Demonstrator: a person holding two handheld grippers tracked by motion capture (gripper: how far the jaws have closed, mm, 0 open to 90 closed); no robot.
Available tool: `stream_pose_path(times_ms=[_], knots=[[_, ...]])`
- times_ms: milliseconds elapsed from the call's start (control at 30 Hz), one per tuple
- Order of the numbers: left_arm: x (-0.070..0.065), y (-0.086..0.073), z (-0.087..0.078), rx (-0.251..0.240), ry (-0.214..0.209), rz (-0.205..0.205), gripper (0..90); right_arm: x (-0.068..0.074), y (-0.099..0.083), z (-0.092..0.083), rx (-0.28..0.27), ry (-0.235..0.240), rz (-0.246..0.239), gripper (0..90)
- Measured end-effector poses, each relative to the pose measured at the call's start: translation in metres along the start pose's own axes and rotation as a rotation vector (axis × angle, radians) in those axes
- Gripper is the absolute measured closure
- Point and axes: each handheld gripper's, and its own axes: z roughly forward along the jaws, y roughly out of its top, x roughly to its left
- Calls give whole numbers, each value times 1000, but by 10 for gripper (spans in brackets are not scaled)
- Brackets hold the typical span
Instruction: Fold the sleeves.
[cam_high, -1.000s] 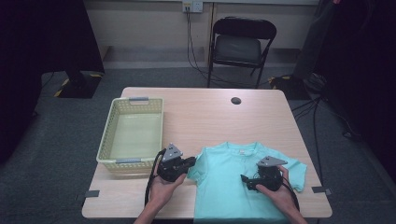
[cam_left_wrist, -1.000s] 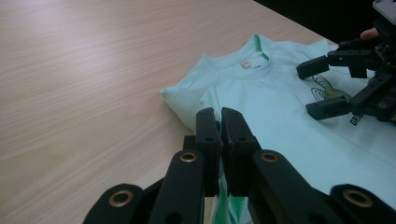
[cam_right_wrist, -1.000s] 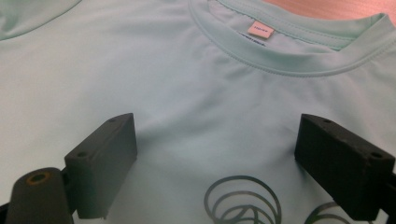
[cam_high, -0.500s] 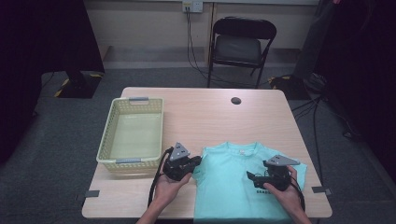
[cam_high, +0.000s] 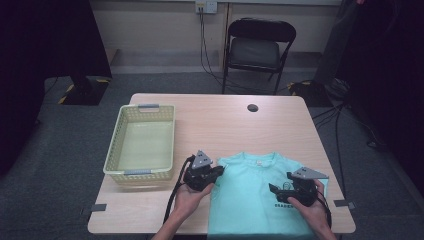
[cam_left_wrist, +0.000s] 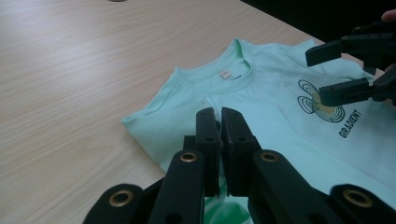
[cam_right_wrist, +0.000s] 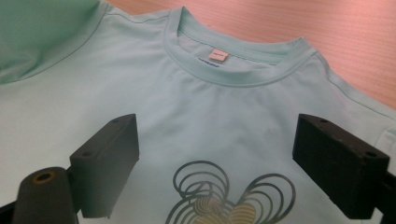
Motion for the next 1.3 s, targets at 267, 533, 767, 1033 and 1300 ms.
stream_pose_path(times_ms=[267, 533, 767, 1033, 1300], knots=[[-7, 2, 9, 14, -18, 17, 866, -8, -3, -9, -11, -16, 18, 138], [-12, 5, 23, 24, -14, 17, 866, -14, -11, -16, 4, -33, 14, 139], [-15, 3, 35, 46, -23, 17, 866, -20, -19, -21, 21, -47, 20, 139], [-22, 3, 48, 63, -44, 24, 865, -21, -20, -19, 22, -42, 24, 139], [-25, -1, 61, 89, -56, 24, 865, -21, -24, -15, 43, -41, 19, 142]])
